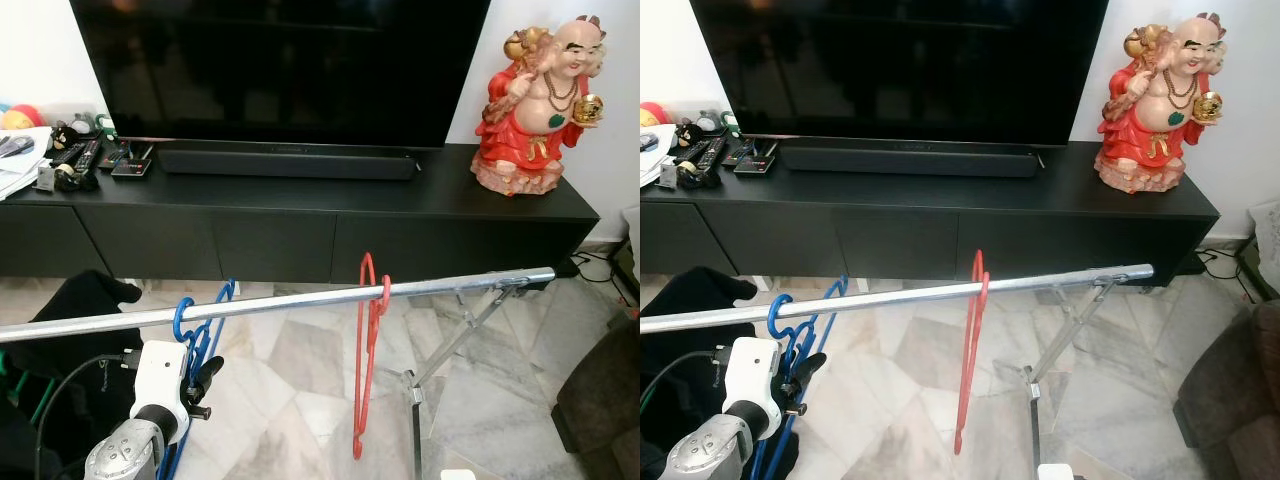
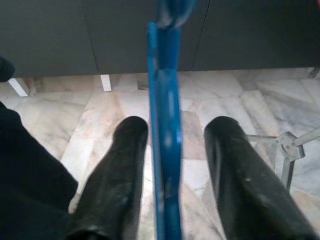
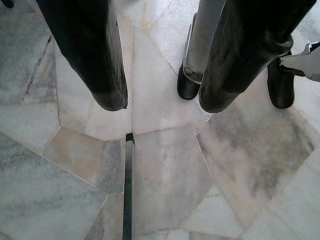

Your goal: Hang hanger

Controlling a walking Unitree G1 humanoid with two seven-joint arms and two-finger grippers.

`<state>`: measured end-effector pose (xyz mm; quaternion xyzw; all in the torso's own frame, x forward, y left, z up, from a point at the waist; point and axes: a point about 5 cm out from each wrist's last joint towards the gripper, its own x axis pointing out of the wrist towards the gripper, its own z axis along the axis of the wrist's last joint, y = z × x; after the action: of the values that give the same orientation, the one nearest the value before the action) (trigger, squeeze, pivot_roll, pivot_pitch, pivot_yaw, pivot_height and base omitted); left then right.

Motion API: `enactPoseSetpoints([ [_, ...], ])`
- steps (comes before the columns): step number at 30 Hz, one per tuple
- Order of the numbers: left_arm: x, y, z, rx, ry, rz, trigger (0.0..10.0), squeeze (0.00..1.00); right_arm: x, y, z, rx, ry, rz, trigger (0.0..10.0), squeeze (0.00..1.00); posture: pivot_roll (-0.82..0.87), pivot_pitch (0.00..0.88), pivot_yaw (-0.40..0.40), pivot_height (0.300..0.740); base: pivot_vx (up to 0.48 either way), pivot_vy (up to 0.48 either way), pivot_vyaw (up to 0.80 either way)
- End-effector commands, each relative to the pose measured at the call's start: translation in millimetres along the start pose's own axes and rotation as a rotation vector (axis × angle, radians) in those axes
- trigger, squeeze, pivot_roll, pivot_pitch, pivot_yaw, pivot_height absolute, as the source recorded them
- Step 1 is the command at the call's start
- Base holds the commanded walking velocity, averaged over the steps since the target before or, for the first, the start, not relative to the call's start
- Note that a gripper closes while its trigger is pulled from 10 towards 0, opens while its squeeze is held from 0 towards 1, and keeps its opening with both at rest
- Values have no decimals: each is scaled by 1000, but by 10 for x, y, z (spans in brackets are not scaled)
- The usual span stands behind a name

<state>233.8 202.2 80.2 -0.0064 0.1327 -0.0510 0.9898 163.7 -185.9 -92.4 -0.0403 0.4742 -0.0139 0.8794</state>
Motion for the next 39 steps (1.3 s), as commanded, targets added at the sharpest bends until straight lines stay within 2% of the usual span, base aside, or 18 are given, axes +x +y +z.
enactPoseSetpoints([
  [1,-70,16,32,-28,-19,-14,10000,1000,-6,-10,-36,17,11,-7,10000,0,63,78,-33,740,0,0,0],
  [10,-315,64,35,-105,-33,-51,10000,1000,-6,-12,-32,17,10,-8,10000,0,69,77,-31,740,0,0,0],
  [11,-389,97,52,-143,-53,-46,10000,741,-5,-14,-30,18,10,-9,10000,0,73,75,-31,740,0,0,0],
  [12,-441,134,82,-184,-86,-32,10000,0,-5,-17,-28,20,10,-10,10000,0,75,74,-31,740,0,0,0],
  [14,-463,164,96,-213,-105,-19,10000,0,-5,-18,-26,20,9,-11,10000,0,75,74,-31,740,0,0,0],
  [18,-528,441,16,-273,-133,146,10000,0,-4,-15,-25,24,9,-13,10000,0,78,62,-28,740,0,0,0],
  [19,-528,441,16,-273,-133,146,10000,0,-4,-15,-25,24,9,-13,10000,0,78,62,-28,740,0,0,0],
  [20,-579,730,-149,-318,-109,333,10000,0,-4,-7,-25,26,9,-12,10000,0,74,54,-26,740,0,0,0],
  [23,-600,821,-319,-280,-28,389,10000,0,-4,-7,-28,31,9,-13,10000,0,74,47,-23,740,0,0,0],
  [24,-600,821,-319,-280,-28,389,10000,0,-4,-7,-28,31,9,-13,10000,0,74,47,-23,740,0,0,0],
  [25,-596,839,-516,-224,78,386,10000,0,-5,-6,-30,31,9,-14,10000,0,75,45,-21,740,0,0,0],
  [27,-577,816,-679,-164,168,363,10000,0,-6,-5,-35,33,9,-15,10000,0,71,36,-17,740,0,0,0],
  [28,-577,816,-679,-164,168,363,10000,0,-6,-5,-35,33,9,-15,10000,0,71,36,-17,740,0,0,0],
  [30,-524,736,-874,-106,254,314,10000,0,-8,-4,-42,37,10,-17,10000,0,68,26,-13,740,0,0,0],
  [32,-433,560,-1247,-79,397,257,10000,0,-7,-6,-34,47,4,-23,10000,0,65,18,-8,740,0,0,0],
  [36,-415,467,-1469,0,517,229,10000,0,-6,-5,-27,48,1,-23,10000,0,60,12,-8,740,0,0,0],
  [37,-434,429,-1579,37,583,221,10000,0,-4,-3,-18,49,-1,-24,10000,0,41,12,0,740,0,0,0],
  [39,-460,390,-1667,16,620,225,10000,0,0,-13,10,59,-11,-29,10000,0,32,12,-3,740,0,0,0],
])
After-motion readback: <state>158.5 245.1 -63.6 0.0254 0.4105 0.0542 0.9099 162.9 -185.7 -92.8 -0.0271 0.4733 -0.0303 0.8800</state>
